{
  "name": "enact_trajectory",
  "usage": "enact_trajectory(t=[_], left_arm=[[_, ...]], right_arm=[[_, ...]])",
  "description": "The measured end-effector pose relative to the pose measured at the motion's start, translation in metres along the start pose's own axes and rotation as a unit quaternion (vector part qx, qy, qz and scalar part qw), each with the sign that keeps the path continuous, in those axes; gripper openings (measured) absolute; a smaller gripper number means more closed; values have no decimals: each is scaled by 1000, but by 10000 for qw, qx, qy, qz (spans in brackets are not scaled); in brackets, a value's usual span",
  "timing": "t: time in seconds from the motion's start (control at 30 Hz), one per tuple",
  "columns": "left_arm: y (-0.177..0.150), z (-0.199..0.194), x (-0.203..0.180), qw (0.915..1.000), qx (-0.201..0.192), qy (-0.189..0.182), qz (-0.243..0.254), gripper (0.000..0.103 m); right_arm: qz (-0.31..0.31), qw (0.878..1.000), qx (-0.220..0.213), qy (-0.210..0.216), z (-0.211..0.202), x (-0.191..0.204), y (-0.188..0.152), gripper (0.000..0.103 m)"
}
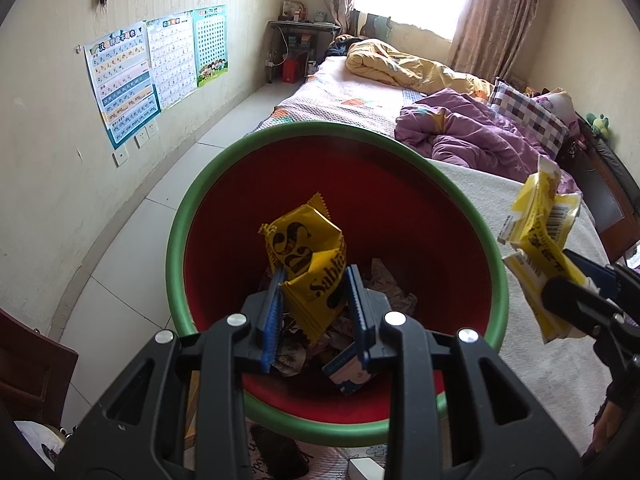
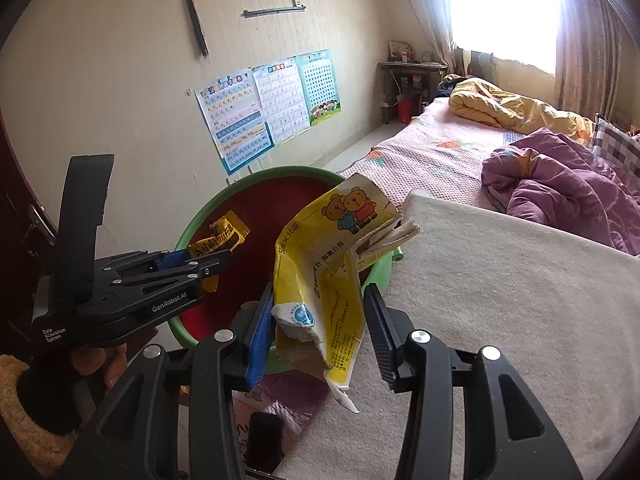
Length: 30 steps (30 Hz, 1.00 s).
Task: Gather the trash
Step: 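Carry both yellow wrappers over the red bucket, then open both grippers to drop the yellow wrappers into the bucket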
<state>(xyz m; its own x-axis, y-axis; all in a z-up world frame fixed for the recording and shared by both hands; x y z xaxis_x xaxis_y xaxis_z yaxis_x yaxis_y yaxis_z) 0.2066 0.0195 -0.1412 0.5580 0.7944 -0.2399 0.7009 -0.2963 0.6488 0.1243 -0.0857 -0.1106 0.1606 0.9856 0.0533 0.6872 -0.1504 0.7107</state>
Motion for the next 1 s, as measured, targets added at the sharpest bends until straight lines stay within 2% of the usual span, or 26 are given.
enact_trajectory(t=[0.43,0.53,0.67,0.77,0.87,1.0], left_arm=[[-3,1,0,10000,26,70,12,30],[-2,1,0,10000,17,93,-12,35],[-2,-3,0,9999,-72,132,-46,50],[-1,-10,3,9994,-214,252,-112,68],[1,-20,5,9987,-331,330,-202,68],[4,-36,12,9970,-517,475,-330,69]], right_arm=[[-2,10000,61,-30,7,-1,-1,43],[-16,10000,56,-11,7,-1,0,43],[-66,10000,29,32,10,3,4,43],[-193,9997,7,123,11,9,8,44],[-359,9991,6,238,15,15,10,45],[-394,9988,-54,273,15,16,14,59]])
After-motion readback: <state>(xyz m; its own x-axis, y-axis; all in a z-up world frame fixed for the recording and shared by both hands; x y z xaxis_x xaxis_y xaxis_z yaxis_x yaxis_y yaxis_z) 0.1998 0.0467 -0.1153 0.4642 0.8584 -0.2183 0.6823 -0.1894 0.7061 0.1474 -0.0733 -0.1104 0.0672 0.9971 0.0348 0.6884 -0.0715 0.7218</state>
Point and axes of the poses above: each gripper's, at about its wrist camera, not at the fingertips, and z roughly the way its jaws point, x to its left, y to its top, the point moved 5 cm from there along z, roughly the way its jaws point, and after that the axes turned 12 degrees about -y, right-handed, at the moved point
